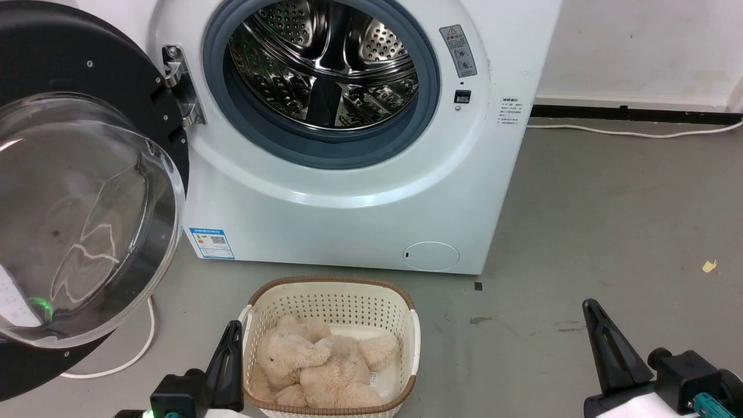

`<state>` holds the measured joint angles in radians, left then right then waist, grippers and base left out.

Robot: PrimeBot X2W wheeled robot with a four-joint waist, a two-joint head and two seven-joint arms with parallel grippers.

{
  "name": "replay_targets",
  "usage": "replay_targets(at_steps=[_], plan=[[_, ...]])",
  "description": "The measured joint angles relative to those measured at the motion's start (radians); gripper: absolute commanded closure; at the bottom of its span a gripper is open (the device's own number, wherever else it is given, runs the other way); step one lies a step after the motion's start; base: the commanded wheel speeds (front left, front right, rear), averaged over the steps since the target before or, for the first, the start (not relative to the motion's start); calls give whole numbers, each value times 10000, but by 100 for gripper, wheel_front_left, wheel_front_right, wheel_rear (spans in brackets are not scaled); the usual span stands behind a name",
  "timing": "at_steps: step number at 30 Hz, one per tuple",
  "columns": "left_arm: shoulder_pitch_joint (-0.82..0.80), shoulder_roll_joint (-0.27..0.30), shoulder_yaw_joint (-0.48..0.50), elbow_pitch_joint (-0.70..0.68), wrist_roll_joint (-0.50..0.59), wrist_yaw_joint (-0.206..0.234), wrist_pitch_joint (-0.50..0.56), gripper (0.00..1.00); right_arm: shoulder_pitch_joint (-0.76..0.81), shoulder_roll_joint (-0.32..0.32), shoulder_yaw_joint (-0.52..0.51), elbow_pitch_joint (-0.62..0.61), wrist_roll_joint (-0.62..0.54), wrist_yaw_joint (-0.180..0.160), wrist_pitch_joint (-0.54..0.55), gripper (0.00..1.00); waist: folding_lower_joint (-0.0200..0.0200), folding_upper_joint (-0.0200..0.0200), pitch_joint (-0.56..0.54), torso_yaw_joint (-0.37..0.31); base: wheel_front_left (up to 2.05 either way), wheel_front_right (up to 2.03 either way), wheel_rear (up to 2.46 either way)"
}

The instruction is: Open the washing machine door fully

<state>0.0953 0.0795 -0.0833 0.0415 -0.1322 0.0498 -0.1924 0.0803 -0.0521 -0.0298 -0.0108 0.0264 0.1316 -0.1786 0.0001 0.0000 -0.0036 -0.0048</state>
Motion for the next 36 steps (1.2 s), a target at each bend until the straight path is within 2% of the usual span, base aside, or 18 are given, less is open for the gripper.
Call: replay_targets(at_steps=[36], plan=[[-348,-75,305,-132,447,-178,708,100,-254,0,98,31,-90,0,667,100,0,0,14,18,0,0,0]])
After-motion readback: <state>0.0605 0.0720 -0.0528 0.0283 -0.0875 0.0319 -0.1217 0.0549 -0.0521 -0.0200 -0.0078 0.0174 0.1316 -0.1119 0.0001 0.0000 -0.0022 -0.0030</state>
